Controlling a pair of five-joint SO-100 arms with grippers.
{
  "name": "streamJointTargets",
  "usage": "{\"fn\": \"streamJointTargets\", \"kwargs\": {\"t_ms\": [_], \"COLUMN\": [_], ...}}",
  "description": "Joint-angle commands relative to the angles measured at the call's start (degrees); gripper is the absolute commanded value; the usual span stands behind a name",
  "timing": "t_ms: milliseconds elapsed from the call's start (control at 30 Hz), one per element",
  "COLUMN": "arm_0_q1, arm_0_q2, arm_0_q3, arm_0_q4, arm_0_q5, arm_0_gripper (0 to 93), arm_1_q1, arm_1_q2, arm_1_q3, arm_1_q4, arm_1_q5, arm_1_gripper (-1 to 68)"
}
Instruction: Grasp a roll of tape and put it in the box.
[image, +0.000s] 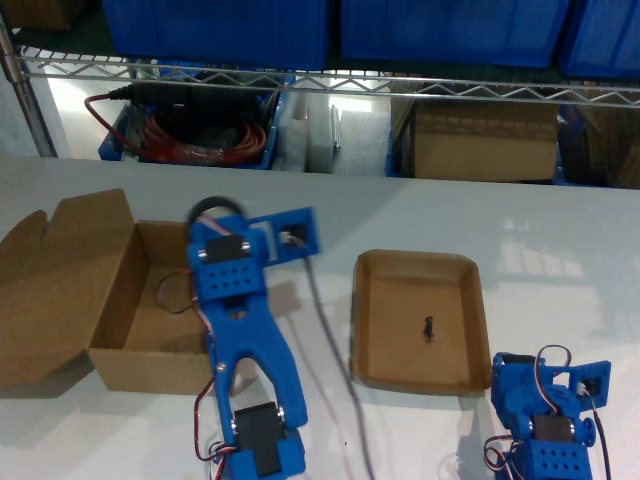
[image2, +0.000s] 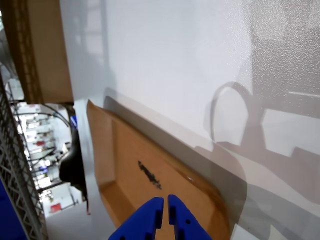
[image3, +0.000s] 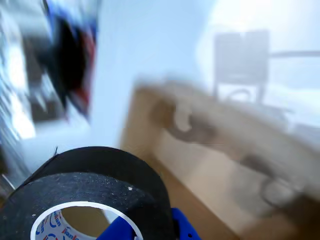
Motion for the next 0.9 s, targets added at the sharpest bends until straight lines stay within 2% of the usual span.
{"fn": "streamJointTargets", "kwargs": {"t_ms": [0,133,333,467,567,733,867], "arm_0_q1": [-6.1,-9.3,-9.8,-9.7,-9.4,-8.4,-4.5], "arm_0_q2": [-1.9,-7.2,-11.6,-12.3,-12.3,-10.8,-5.4], "arm_0_q3": [-0.2,0.0,0.0,0.0,0.0,-0.3,0.6], "arm_0_q4": [0.5,0.6,-0.4,-0.4,-0.3,-0.1,0.1], "arm_0_q5": [-1.8,-3.3,-3.8,-4.2,-4.9,-5.7,-5.6], "arm_0_gripper": [-0.1,-0.1,0.7,16.8,21.6,22.1,21.0], "arm_1_q1": [-0.2,-0.2,-0.2,-0.2,-0.2,-0.2,-0.2], "arm_1_q2": [0.4,0.4,0.4,0.4,0.4,0.4,0.4], "arm_1_q3": [0.8,0.8,0.8,0.8,0.8,0.8,0.8], "arm_1_q4": [-0.3,-0.3,-0.3,-0.3,-0.3,-0.3,-0.3], "arm_1_q5": [0.2,0.2,0.2,0.2,0.2,0.2,0.2], "arm_1_gripper": [0.3,0.3,0.3,0.3,0.3,0.3,0.3]}}
